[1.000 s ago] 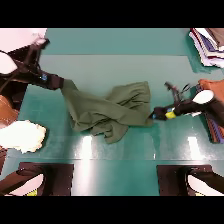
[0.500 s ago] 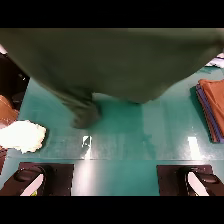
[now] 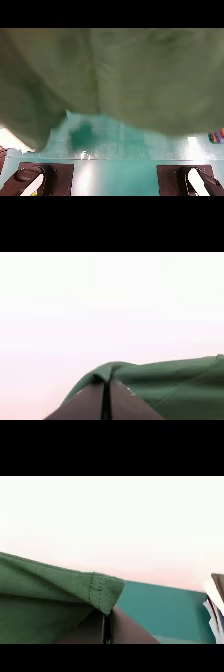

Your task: Fold the shirts.

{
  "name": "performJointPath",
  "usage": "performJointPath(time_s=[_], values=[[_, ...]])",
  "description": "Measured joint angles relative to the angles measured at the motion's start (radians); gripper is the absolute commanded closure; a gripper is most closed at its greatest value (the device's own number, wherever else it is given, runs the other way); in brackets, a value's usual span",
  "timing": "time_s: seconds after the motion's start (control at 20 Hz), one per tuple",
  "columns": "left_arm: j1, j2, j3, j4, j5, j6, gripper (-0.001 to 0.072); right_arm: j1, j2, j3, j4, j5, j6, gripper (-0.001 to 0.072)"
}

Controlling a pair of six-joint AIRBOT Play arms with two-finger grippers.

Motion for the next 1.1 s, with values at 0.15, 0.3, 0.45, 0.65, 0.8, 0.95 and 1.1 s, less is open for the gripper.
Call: performJointPath(time_s=[0.15,0.3,0.45,0.65,0.8,0.95,1.1], values=[[0.000,-0.105,-0.087,0.004,-0.027,0.000,0.0680,0.051,-0.126,0.022,-0.016,0.061,0.022,0.0700],[0.000,-0.264,-0.185,0.010,-0.071,0.004,0.0680,0.149,-0.277,-0.050,-0.067,0.091,0.042,0.0699],[0.000,-0.474,-0.256,0.012,-0.106,0.013,0.0679,0.264,-0.435,-0.147,-0.194,0.097,0.051,0.0699],[0.001,-0.742,-0.291,0.011,-0.093,0.042,0.0679,0.370,-0.650,-0.220,-0.300,0.042,0.056,0.0700],[0.002,-0.857,-0.299,0.011,-0.050,0.062,0.0677,0.405,-0.776,-0.204,-0.329,0.000,0.066,0.0696],[0.002,-0.901,-0.277,0.031,-0.029,0.072,0.0052,0.418,-0.849,-0.135,-0.340,0.005,0.074,0.0324],[0.013,-0.915,-0.211,0.034,-0.096,0.072,0.0090,0.410,-0.869,-0.060,-0.323,0.059,0.080,0.0327]])
